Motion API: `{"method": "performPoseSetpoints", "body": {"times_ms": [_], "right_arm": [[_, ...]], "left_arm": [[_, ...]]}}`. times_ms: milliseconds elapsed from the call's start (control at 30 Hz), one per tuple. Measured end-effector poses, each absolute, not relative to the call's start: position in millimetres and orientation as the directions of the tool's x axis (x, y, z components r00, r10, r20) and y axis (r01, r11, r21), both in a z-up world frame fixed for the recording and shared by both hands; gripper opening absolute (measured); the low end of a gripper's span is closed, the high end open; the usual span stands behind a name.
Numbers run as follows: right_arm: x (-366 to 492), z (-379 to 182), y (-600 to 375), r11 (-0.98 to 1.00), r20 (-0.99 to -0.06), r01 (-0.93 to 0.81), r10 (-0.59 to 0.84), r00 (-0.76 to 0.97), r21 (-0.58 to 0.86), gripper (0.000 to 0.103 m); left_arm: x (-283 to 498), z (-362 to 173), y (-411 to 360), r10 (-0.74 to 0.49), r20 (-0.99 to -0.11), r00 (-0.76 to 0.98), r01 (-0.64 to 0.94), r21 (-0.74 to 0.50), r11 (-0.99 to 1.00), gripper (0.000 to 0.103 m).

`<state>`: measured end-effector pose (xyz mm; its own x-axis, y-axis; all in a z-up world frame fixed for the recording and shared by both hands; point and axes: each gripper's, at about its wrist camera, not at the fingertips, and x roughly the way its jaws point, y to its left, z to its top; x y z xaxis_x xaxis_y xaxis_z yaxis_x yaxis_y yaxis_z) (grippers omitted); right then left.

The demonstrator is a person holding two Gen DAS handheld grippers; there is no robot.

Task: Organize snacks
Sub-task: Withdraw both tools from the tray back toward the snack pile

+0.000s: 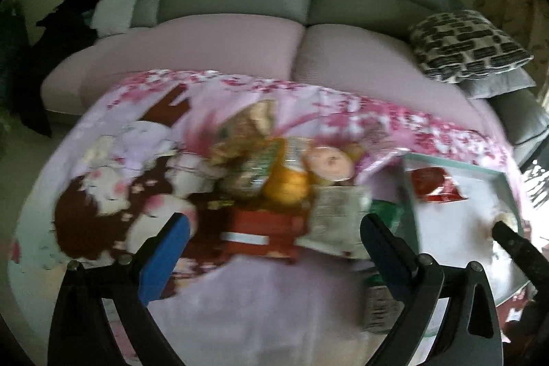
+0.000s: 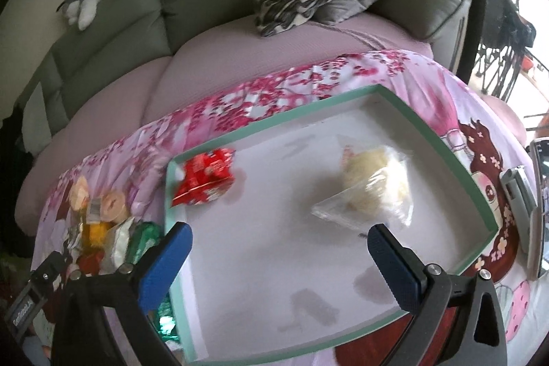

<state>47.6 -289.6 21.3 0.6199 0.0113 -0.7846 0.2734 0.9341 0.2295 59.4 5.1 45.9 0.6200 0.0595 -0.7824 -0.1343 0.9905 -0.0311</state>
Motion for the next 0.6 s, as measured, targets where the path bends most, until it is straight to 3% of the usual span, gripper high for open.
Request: {"method": "performPoseSetpoints", "body": {"times_ms": [600], "right_arm": [[42.2, 12.2, -192.0, 0.99, -0.822, 0.03, 0.1, 0.56, 0.141, 0.103]], "left_arm": [[49.4, 32.3, 100.4, 0.082, -0.843, 0.532, -0.263, -0.073, 0.962, 0.1]]}}
